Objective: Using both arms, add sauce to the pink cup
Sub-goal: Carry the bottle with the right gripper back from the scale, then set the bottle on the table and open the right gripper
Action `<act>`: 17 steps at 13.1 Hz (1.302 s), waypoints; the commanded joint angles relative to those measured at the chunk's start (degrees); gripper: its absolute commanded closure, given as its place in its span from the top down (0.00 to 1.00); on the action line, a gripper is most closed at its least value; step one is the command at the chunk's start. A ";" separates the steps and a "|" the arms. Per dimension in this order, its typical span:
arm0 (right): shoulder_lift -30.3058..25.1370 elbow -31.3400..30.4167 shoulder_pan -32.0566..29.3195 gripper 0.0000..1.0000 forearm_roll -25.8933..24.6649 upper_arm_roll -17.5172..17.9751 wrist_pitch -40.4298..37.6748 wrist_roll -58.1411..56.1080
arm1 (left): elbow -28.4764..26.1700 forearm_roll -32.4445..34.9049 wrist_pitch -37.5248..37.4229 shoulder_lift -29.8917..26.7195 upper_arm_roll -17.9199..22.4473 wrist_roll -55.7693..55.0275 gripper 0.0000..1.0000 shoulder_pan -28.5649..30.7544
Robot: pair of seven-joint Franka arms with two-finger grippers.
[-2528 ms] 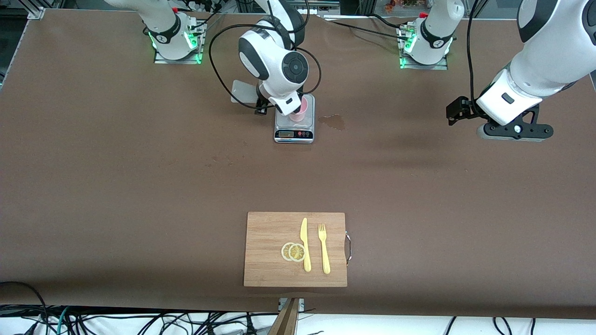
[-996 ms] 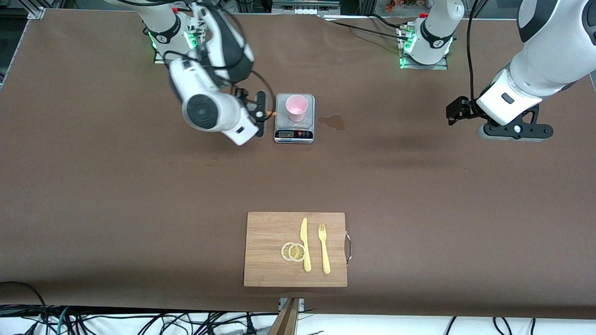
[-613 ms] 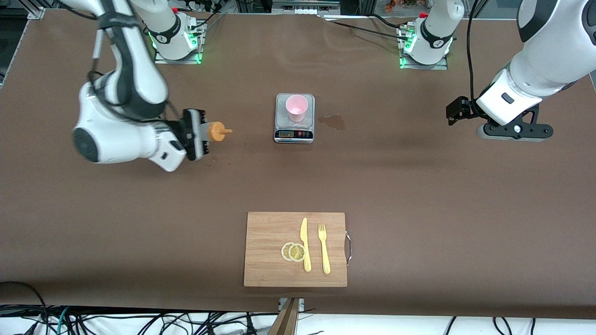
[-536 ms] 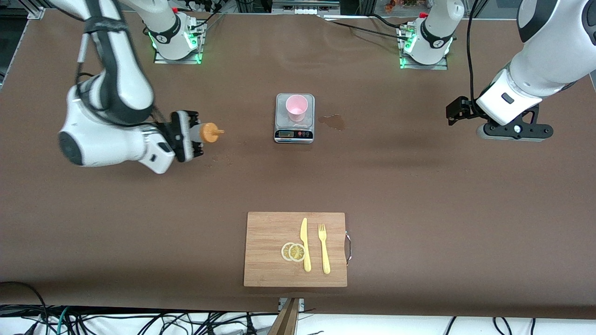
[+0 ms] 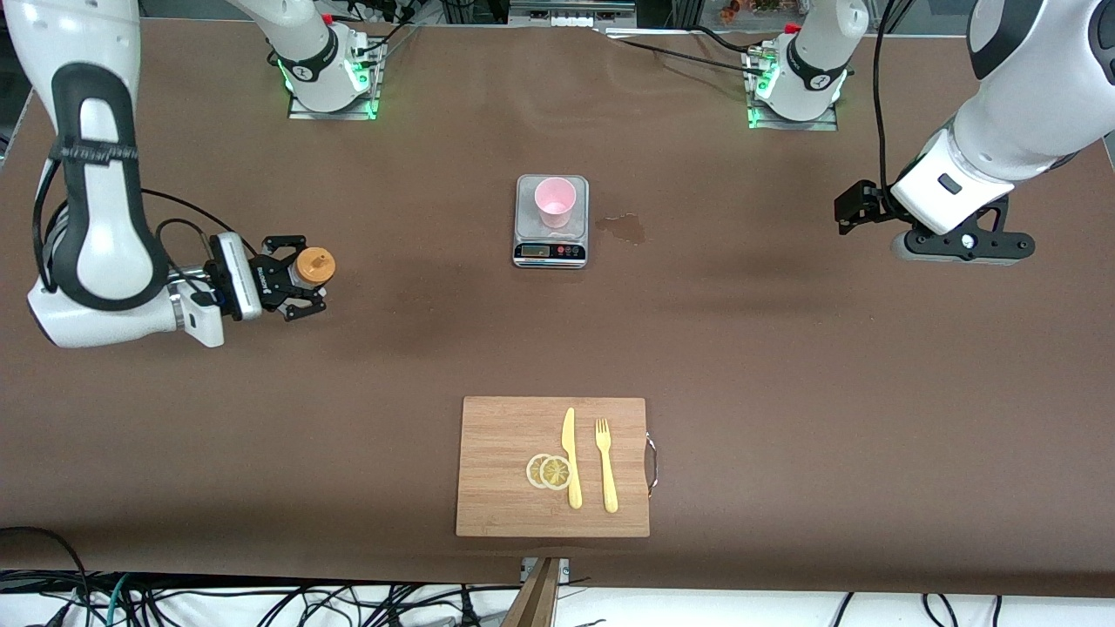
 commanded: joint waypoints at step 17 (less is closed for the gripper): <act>26.85 17.74 -16.53 1.00 13.11 9.86 -16.42 -26.09 | -0.18 -1.08 -1.24 -0.65 0.37 0.85 1.00 0.45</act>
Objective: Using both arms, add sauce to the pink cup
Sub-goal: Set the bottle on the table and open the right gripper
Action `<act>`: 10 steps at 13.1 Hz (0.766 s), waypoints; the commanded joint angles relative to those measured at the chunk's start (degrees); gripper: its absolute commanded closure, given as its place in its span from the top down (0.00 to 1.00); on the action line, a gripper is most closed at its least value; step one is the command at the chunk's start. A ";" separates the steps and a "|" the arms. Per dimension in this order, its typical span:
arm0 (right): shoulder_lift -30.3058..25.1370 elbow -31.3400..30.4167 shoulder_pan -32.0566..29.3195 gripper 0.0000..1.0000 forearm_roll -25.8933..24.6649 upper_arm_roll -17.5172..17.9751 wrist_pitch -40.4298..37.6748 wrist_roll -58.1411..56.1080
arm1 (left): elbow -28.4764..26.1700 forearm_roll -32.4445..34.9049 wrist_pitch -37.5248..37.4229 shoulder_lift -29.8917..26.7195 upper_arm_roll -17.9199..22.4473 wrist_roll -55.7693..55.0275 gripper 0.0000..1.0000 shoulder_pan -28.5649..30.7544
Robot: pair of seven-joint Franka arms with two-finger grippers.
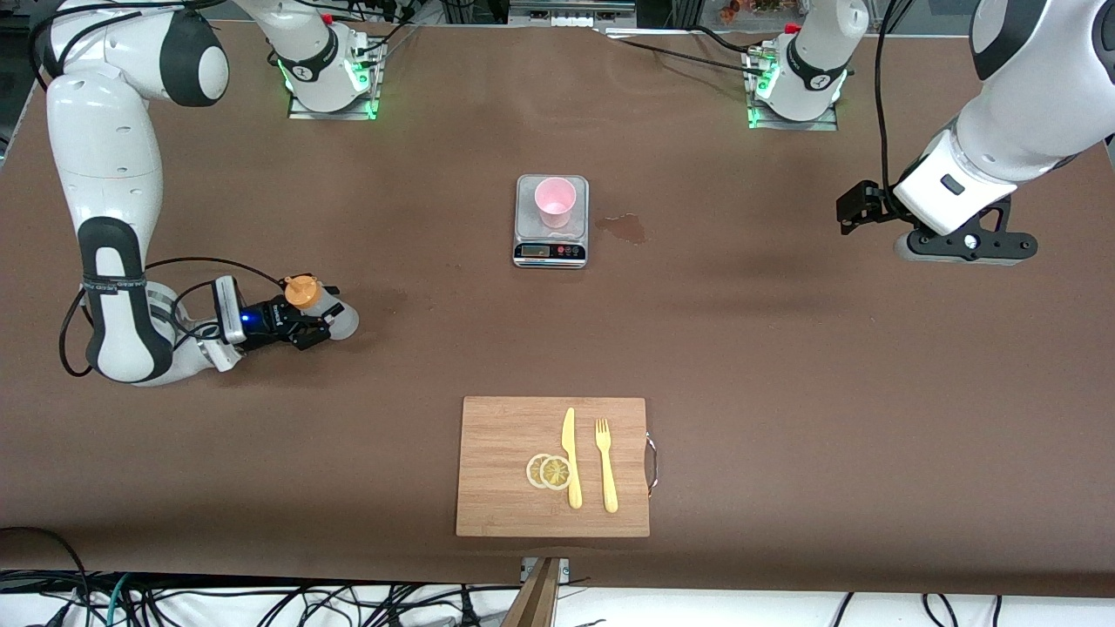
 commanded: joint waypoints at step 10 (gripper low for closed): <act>1.55 7.59 -4.94 1.00 -7.34 -0.02 -3.17 0.66 | -0.18 -0.29 -1.77 -0.31 0.05 1.63 1.00 0.32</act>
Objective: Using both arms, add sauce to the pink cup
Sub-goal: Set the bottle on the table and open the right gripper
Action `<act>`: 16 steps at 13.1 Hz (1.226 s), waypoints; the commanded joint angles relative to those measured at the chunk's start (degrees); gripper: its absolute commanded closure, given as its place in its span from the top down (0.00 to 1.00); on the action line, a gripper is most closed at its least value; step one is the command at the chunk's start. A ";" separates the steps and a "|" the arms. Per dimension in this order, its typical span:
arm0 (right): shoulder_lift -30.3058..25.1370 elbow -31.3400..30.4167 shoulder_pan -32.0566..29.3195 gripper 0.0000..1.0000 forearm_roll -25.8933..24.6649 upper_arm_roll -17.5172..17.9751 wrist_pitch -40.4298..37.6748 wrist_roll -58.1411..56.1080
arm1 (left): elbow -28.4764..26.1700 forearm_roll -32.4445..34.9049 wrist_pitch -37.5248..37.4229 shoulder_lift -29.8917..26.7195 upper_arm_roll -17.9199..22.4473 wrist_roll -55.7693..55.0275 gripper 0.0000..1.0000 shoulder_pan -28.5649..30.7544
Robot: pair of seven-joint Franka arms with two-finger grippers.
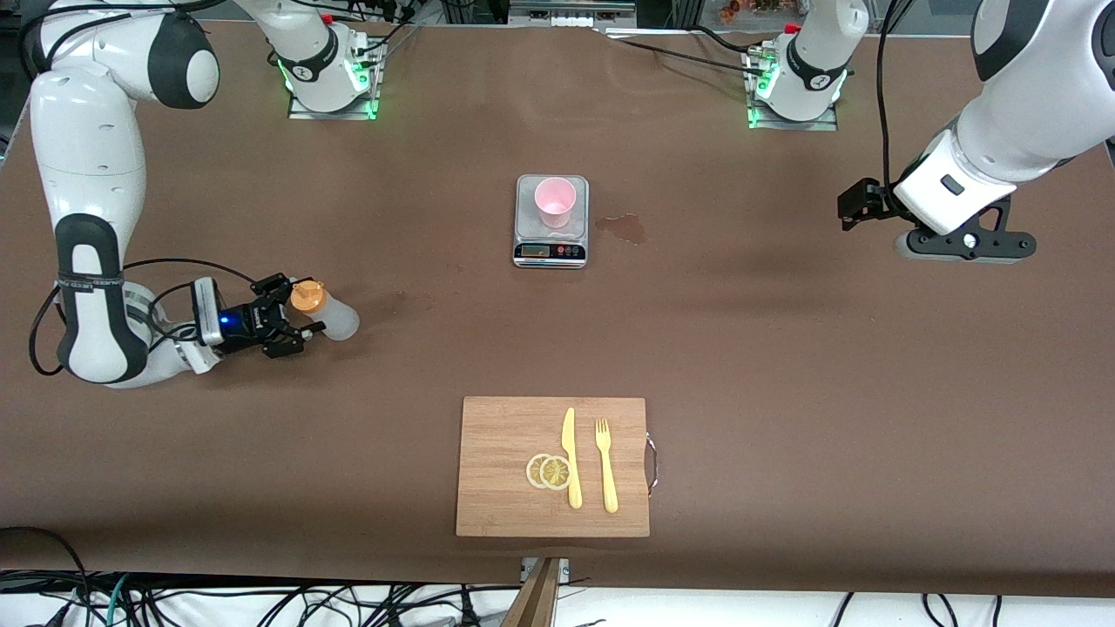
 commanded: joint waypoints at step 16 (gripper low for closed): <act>-36.19 -6.70 3.32 1.00 -32.38 -1.64 11.26 35.33 | 2.28 1.73 -2.67 1.54 -0.79 1.56 1.00 1.05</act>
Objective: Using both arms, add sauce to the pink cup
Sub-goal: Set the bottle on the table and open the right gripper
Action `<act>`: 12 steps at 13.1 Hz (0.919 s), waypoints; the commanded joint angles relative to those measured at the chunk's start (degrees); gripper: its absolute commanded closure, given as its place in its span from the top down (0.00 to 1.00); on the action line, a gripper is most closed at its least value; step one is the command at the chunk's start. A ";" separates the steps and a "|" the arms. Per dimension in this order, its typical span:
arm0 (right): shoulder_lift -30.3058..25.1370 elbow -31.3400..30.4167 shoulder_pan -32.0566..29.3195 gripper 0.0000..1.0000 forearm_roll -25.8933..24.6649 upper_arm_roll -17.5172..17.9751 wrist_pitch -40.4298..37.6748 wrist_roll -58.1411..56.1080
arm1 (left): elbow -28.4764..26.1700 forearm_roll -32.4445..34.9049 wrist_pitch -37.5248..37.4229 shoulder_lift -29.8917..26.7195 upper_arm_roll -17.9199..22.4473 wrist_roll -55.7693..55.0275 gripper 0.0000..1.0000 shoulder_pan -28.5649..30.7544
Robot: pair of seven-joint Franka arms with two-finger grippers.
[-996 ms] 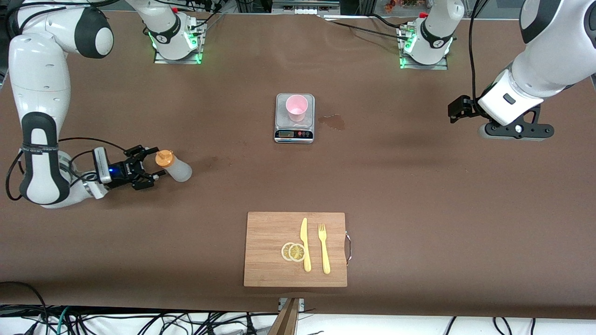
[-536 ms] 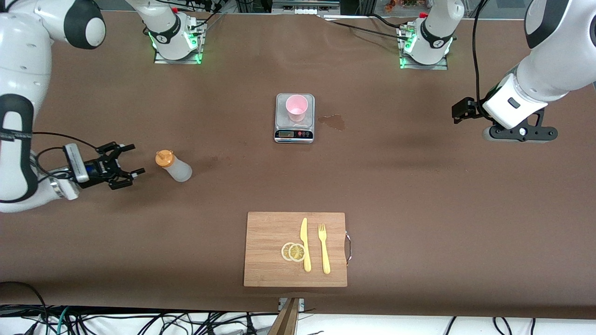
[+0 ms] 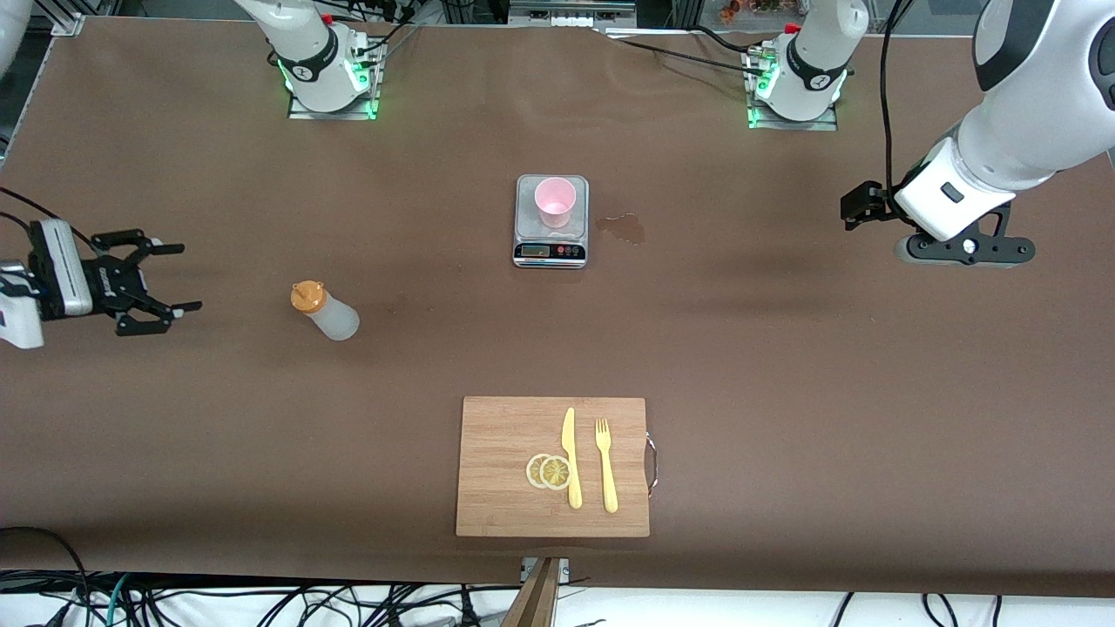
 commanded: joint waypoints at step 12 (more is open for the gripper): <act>-28.40 -16.55 10.83 1.00 -25.60 0.55 18.89 66.81 | 6.25 0.91 -1.78 1.28 -0.85 2.44 1.00 0.77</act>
